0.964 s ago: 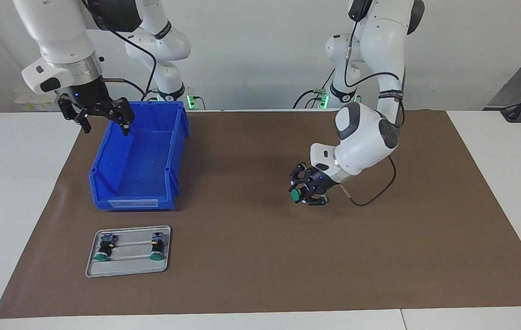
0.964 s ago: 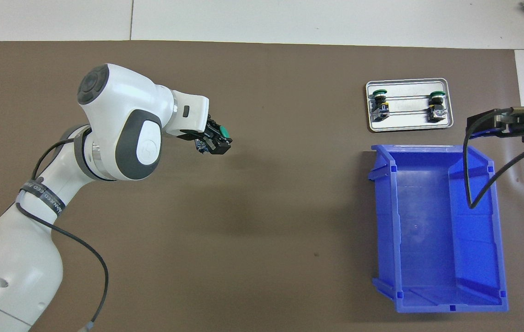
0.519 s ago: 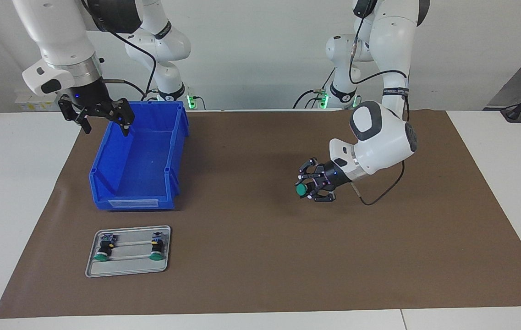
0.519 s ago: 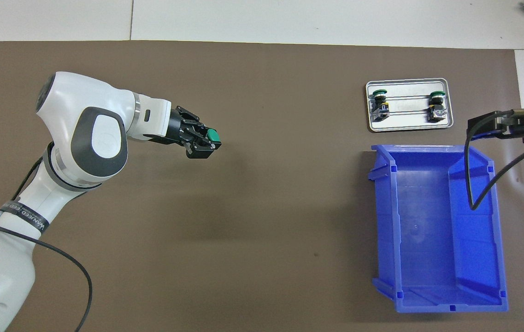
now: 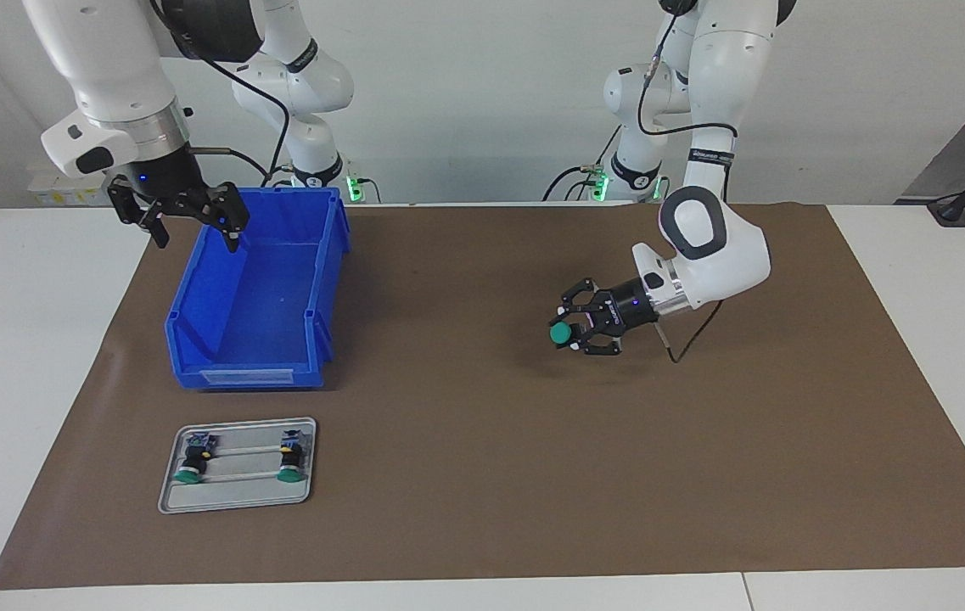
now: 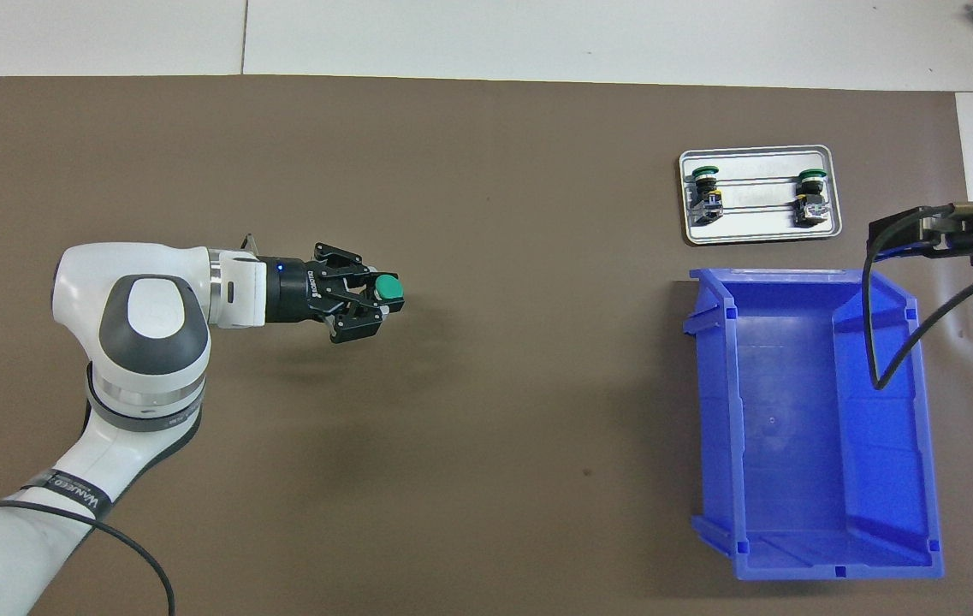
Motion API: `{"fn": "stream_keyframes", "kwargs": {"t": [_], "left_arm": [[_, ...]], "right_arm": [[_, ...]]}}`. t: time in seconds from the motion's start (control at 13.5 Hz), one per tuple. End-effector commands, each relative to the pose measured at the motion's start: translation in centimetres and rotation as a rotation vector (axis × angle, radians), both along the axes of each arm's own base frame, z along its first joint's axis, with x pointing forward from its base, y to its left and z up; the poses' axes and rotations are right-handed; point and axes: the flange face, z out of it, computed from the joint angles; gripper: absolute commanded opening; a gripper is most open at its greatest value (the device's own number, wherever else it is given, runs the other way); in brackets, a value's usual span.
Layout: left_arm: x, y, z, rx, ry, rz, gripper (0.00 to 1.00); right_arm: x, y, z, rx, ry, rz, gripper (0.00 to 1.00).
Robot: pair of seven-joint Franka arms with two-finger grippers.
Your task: Place and press button with both arms
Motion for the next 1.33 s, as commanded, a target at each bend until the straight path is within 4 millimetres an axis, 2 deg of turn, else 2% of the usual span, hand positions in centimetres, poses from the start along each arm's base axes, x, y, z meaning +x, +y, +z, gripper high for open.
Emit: {"fn": "stream_keyframes", "kwargs": {"t": [0.0, 0.22, 0.44, 0.74, 0.89, 1.04, 1.26], "left_arm": [[-2.9, 1.1, -0.2, -0.033, -0.034, 0.061, 0.00], [-4.2, 0.5, -1.0, -0.144, -0.040, 0.154, 0.00], [-4.7, -0.4, -1.8, -0.179, -0.029, 0.167, 0.00], [-5.3, -3.9, -2.5, -0.288, -0.002, 0.235, 0.00], [-4.8, -5.4, -3.3, -0.312, 0.023, 0.251, 0.00], [-3.4, -6.7, -3.3, -0.351, 0.034, 0.285, 0.00], [-2.5, -7.3, -3.9, -0.349, 0.040, 0.307, 0.00]], "right_arm": [[-0.9, -0.5, 0.1, -0.009, -0.001, 0.021, 1.00], [-0.9, -0.5, 0.1, -0.009, -0.001, 0.021, 1.00], [-0.9, -0.5, 0.1, -0.009, -0.001, 0.021, 1.00], [-1.1, -0.7, 0.0, -0.009, 0.002, 0.018, 1.00], [-1.1, -0.7, 0.0, -0.009, 0.002, 0.018, 1.00], [-1.1, -0.7, 0.0, -0.009, 0.002, 0.018, 1.00], [-1.1, -0.8, 0.0, -0.009, 0.002, 0.016, 1.00]]}}
